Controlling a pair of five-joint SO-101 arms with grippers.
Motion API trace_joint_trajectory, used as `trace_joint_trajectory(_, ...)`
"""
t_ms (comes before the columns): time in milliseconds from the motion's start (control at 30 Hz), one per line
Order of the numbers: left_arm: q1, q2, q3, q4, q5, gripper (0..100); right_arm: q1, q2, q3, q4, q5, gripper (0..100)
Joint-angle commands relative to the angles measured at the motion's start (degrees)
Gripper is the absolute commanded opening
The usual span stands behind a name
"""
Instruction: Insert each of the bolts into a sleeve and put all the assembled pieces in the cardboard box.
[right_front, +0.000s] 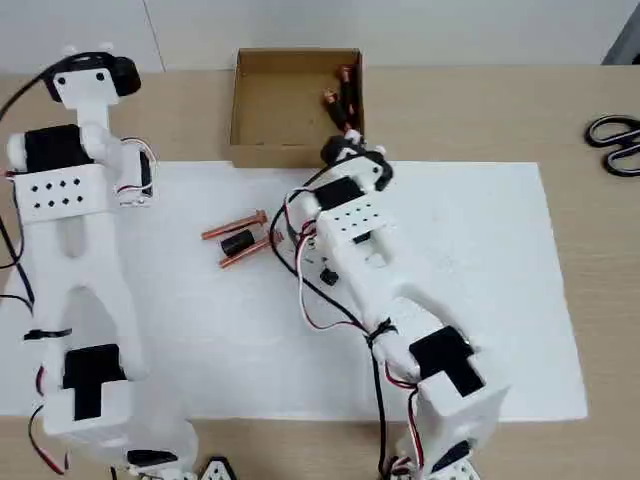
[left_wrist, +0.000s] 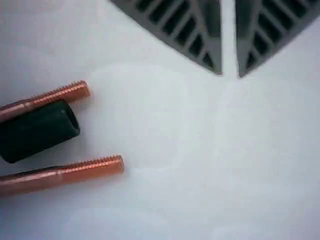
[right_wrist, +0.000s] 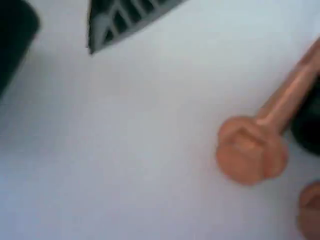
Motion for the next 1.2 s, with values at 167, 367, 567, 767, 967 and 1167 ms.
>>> trace_joint_trajectory(167, 0.4, -2.4, -0.2, -1.0, 0.3, 1, 0.3, 2.0, -2.3, -0.4, -2.5, 24.2)
trace_joint_trajectory(367, 0.4, -2.4, -0.2, -1.0, 0.3, 1, 2.2, 2.4, -2.1, -0.5, -2.5, 24.1)
trace_joint_trajectory(567, 0.4, -2.4, -0.2, -1.0, 0.3, 1, 2.2, 2.4, -2.1, -0.6, -2.3, 18.4)
trace_joint_trajectory(767, 0.4, -2.4, -0.2, -1.0, 0.3, 1, 2.4, 2.5, -2.0, -1.5, -1.3, 1.7)
trace_joint_trajectory(967, 0.4, -2.4, -0.2, -0.7, 0.3, 1, 3.9, 2.0, -2.5, -0.3, -0.7, 0.2)
trace_joint_trajectory(1167, 0.4, -2.4, -0.2, -0.7, 0.2, 1, 8.9, 2.0, -8.0, 7.2, 2.6, 0.2)
